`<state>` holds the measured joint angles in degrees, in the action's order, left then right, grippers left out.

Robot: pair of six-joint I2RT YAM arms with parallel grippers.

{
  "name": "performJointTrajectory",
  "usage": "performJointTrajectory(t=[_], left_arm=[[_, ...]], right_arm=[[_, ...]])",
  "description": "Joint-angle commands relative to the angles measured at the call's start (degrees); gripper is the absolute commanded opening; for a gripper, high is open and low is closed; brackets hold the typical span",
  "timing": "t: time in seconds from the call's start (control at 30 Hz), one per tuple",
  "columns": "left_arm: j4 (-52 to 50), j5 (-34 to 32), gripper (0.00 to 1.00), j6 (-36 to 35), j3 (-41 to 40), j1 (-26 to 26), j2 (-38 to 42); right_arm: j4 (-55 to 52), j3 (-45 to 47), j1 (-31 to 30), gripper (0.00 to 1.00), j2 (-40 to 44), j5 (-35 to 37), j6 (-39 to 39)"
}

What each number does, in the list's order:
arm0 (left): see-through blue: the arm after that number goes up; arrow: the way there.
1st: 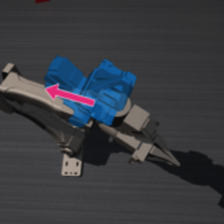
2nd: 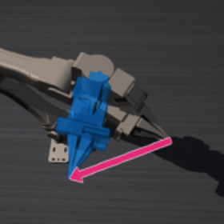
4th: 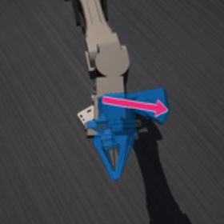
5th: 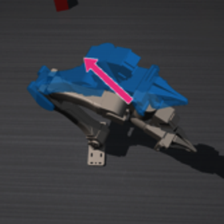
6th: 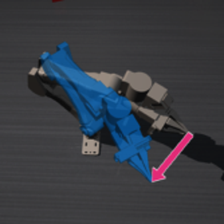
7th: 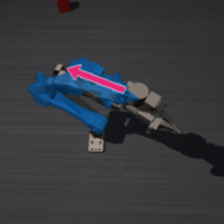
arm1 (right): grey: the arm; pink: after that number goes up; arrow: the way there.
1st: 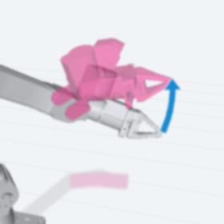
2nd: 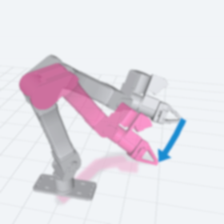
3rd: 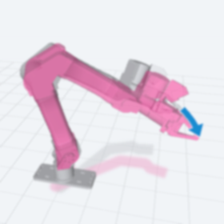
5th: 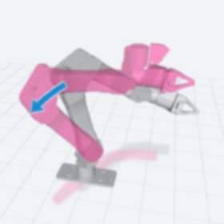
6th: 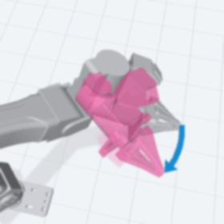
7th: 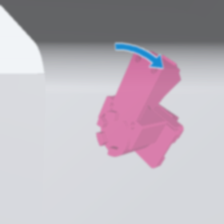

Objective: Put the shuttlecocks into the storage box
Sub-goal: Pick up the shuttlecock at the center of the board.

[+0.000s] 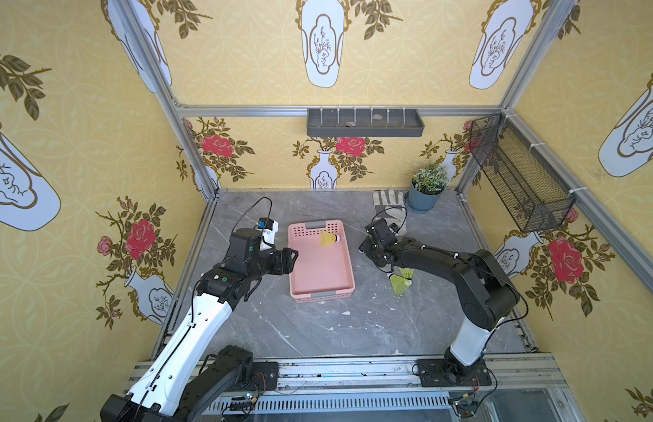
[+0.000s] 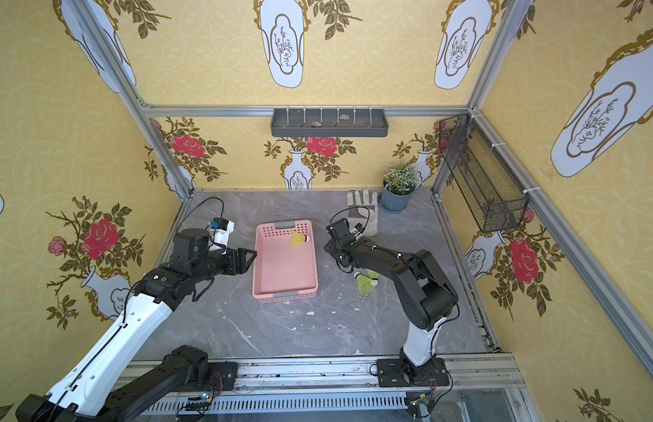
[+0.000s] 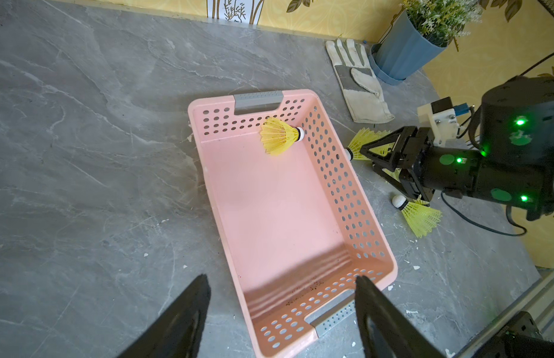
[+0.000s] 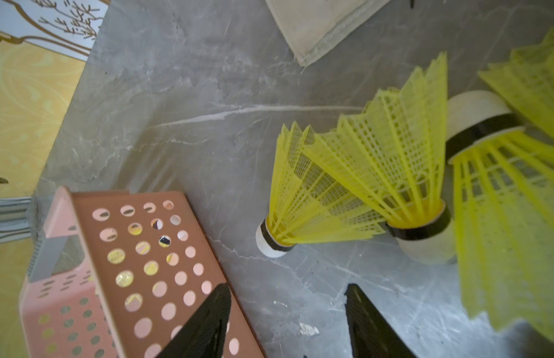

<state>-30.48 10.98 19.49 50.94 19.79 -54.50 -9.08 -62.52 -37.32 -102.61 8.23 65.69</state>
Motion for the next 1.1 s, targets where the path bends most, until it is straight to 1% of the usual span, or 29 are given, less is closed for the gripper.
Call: performJointTrajectory(t=[0.0, 0.1, 0.27, 0.5, 0.7, 0.8, 0.87, 0.93, 1.07], left_arm=[[2.1, 0.5, 0.76, -0.3, -0.1, 0.0, -0.1], [2.1, 0.5, 0.76, -0.3, -0.1, -0.1, 0.0], [2.2, 0.4, 0.76, -0.3, 0.1, 0.0, 0.0], [2.1, 0.6, 0.75, -0.4, 0.2, 0.0, -0.2], [2.0, 0.5, 0.75, -0.4, 0.2, 0.0, -0.1], [1.9, 0.5, 0.75, -0.4, 0.2, 0.0, 0.1], [1.8, 0.3, 0.75, -0.4, 0.1, 0.0, 0.2], [1.7, 0.3, 0.75, -0.4, 0.2, 0.0, 0.3], [1.7, 0.2, 0.75, -0.5, 0.2, 0.0, 0.4]], right_arm=[[-1.0, -1.0, 0.4, 0.61, -1.2, 2.5, 5.1], [-0.9, -1.3, 0.9, 0.62, -2.4, 2.9, 6.8], [-2.8, -4.3, 2.0, 0.64, -5.6, 1.5, 6.5], [-4.8, -8.2, 2.0, 0.68, -8.9, 1.3, 5.3], [-7.9, -11.8, 2.0, 0.66, -12.1, 1.0, 3.8], [-8.6, -12.5, 1.8, 0.59, -13.0, 1.1, 2.6], [-8.9, -12.8, 1.7, 0.52, -13.2, 1.4, 1.5], [-9.1, -12.9, 1.7, 0.42, -13.1, 1.7, 0.0], [-9.1, -13.5, 1.0, 0.32, -12.3, 2.0, -4.9]])
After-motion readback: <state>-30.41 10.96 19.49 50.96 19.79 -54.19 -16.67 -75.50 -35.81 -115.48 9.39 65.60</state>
